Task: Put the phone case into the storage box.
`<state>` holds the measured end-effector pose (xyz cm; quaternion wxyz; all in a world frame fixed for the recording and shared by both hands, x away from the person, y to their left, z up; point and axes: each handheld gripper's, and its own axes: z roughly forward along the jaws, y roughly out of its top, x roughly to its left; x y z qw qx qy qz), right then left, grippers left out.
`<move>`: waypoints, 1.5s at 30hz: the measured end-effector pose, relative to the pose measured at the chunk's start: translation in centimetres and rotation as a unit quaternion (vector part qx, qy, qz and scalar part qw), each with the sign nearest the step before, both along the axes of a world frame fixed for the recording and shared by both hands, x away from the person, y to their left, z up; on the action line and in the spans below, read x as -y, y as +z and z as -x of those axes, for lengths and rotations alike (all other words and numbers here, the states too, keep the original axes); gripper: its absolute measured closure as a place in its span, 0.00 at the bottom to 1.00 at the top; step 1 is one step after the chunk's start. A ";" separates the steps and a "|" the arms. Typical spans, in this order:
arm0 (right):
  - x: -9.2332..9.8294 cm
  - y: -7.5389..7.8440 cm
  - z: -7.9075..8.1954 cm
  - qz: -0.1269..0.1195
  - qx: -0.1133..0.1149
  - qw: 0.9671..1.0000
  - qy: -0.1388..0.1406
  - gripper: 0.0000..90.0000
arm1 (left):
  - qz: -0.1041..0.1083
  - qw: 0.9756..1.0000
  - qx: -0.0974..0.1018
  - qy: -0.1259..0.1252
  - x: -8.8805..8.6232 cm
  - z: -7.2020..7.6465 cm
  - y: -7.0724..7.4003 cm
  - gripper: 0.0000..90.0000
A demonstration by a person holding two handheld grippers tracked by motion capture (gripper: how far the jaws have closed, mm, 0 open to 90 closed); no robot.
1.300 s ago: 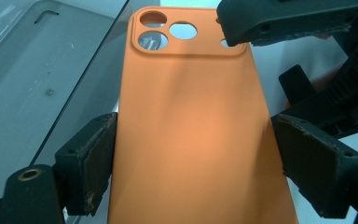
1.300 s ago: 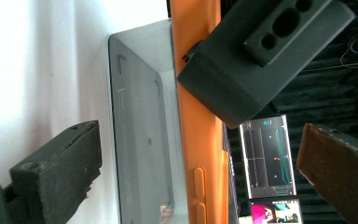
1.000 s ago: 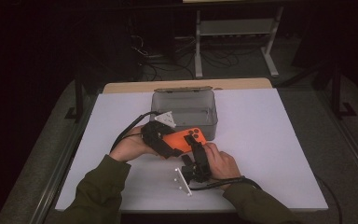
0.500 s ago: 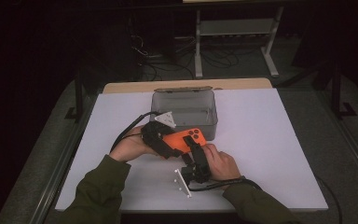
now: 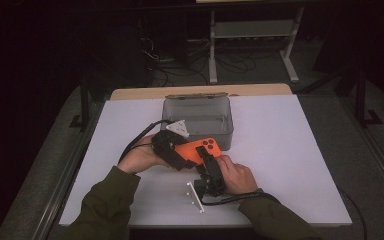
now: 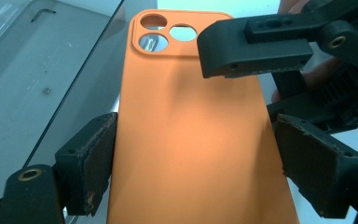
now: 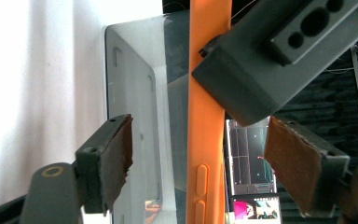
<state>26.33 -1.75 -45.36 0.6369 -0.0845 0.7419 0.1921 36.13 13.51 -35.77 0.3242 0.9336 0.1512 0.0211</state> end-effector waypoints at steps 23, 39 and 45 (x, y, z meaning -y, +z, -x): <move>-0.2 0.0 0.3 0.003 0.006 1.000 -0.014 0.54 | -0.001 1.000 -0.002 0.000 0.0 0.0 -0.1 0.18; -0.2 0.2 0.7 0.004 0.007 1.000 -0.009 0.67 | -0.002 1.000 -0.004 0.001 -0.1 -0.1 0.0 0.18; -0.2 0.3 0.9 0.005 0.004 1.000 -0.005 0.73 | -0.002 1.000 -0.004 0.001 0.0 -0.1 -0.1 0.18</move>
